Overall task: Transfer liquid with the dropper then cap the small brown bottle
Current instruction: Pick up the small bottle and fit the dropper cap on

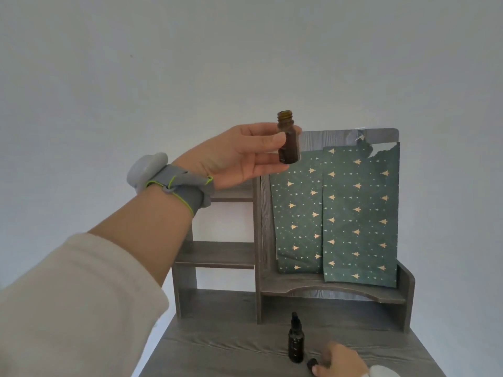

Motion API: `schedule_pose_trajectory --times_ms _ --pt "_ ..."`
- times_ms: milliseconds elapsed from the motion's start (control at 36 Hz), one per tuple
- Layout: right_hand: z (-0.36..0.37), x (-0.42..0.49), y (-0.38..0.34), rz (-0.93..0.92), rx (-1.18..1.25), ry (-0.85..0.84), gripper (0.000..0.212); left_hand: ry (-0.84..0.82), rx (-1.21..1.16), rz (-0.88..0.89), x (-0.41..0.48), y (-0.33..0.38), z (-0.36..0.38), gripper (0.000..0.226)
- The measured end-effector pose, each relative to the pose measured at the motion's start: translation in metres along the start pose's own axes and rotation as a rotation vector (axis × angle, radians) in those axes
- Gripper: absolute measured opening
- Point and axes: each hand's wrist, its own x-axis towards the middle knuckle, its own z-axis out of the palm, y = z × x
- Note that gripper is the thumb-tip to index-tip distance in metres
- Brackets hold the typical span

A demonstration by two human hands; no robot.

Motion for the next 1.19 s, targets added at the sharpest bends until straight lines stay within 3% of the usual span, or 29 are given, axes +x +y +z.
schedule_pose_trajectory --times_ms 139,250,556,667,778,861,972,1056,1194 --pt "0.003 0.013 0.002 0.031 0.023 -0.098 0.044 -0.084 -0.122 -0.035 -0.009 -0.01 0.0 0.042" --pt "-0.004 0.011 -0.006 0.021 0.017 -0.013 0.045 -0.123 -0.155 -0.078 -0.013 -0.018 0.001 0.042" --pt "-0.004 0.009 -0.003 -0.003 -0.045 -0.008 0.052 -0.126 -0.088 -0.128 -0.012 -0.022 -0.005 0.049" --pt "-0.003 0.009 -0.005 0.041 -0.038 -0.039 0.034 -0.131 -0.092 -0.134 -0.012 -0.023 -0.005 0.048" --pt "-0.001 0.009 -0.006 0.066 -0.011 -0.052 0.049 -0.136 -0.115 -0.146 -0.014 -0.026 -0.004 0.045" --pt "-0.003 0.007 -0.001 0.032 0.032 -0.028 0.02 -0.145 -0.151 -0.159 -0.015 -0.03 -0.003 0.042" --pt "-0.006 0.002 -0.001 -0.008 0.011 -0.02 0.024 -0.166 -0.175 -0.17 -0.016 -0.033 -0.003 0.041" --pt "-0.002 0.005 0.0 -0.014 0.035 -0.006 0.051 -0.185 -0.174 -0.172 -0.016 -0.034 -0.004 0.04" --pt "-0.005 0.005 -0.004 -0.033 0.046 -0.013 0.06 -0.212 -0.15 -0.167 -0.015 -0.035 -0.004 0.041"
